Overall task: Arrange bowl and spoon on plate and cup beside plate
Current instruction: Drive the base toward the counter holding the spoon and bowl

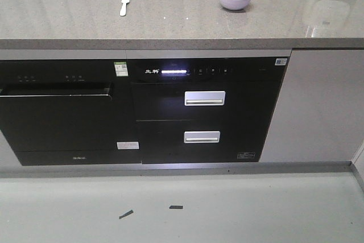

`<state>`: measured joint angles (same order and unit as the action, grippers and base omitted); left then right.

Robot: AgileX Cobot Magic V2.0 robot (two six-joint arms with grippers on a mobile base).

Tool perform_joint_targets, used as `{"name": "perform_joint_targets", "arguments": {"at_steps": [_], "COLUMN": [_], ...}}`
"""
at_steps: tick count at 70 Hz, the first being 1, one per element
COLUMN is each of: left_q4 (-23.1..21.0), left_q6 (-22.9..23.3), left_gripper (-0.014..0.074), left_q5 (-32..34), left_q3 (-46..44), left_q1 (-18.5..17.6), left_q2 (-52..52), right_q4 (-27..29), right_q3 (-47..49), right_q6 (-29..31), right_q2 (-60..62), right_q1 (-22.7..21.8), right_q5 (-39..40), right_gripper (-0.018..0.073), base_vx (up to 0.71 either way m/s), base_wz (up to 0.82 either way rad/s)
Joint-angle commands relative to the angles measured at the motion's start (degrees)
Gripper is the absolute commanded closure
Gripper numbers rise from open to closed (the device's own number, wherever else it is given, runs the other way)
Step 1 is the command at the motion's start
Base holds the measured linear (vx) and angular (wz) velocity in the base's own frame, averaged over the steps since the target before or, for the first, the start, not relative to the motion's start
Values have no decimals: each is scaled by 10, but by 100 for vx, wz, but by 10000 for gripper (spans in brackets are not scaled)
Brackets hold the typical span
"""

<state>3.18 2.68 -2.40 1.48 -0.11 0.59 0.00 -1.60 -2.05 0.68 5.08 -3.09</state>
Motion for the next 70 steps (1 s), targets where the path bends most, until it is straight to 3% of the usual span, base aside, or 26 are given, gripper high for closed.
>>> {"name": "perform_joint_targets", "arguments": {"at_steps": [1, 70], "left_q4": [0, 0], "left_q6": [5, 5], "left_gripper": [603, 603], "left_q5": [43, 43], "left_q3": [-5, -5], "left_q1": [-1, -1], "left_q2": [8, 8], "right_q4": [-5, -5], "right_q3": [-2, -2], "right_q6": [3, 3], "right_q2": [5, 5], "right_q1": [-3, -3], "right_q5": [45, 45], "right_gripper": [568, 568], "base_vx": [24, 25], "base_wz": [-3, -5]}}
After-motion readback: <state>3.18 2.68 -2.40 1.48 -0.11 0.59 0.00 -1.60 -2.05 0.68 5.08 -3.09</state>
